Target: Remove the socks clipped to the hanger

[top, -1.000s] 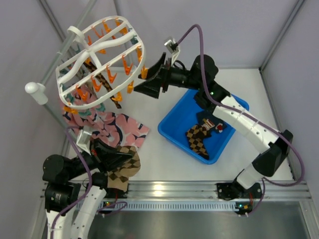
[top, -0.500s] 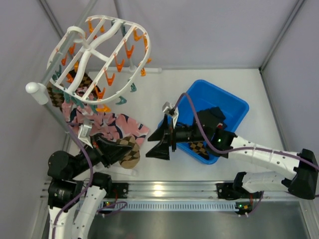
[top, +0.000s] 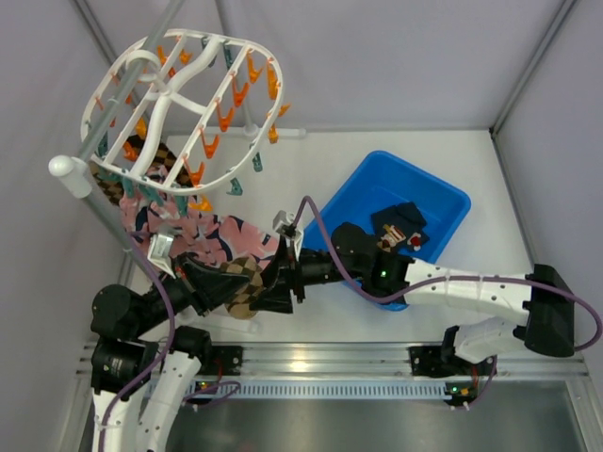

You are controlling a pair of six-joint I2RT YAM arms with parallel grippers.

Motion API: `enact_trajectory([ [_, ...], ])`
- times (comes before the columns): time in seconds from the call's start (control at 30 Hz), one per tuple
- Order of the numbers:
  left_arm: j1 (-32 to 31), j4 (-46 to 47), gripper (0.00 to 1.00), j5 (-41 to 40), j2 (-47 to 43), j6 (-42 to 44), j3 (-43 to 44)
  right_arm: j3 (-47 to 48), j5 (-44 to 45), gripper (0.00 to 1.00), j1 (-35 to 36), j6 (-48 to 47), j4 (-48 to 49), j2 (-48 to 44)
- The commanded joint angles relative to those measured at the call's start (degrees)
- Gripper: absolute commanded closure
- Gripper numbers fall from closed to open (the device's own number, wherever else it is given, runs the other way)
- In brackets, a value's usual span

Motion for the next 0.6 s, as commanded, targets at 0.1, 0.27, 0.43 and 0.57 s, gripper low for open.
enact_trajectory([
  [0.1, -0.12, 2.13, 0.94, 0.34, -0.36, -1.00, 0.92, 3.83, 4.68, 1.00, 1.02, 0.25, 3.21, 0.60],
  [0.27, -0.12, 1.96, 0.01, -1.15, -1.24, -1.97, -0.22, 0.68, 19.27, 1.00, -0.12, -1.32, -8.38, -5.64],
  [0.43, -0.12, 2.13, 0.02, -1.24, -1.06, -1.18, -1.80, 0.31, 38.52, 1.00, -1.26, -4.49, -27.34, -15.66],
  [0.57, -0.12, 2.04, 0.02, -0.80, -0.98, -0.57, -2.77, -0.21, 45.92, 1.00, -4.50, -4.49, -36.95, -21.90],
])
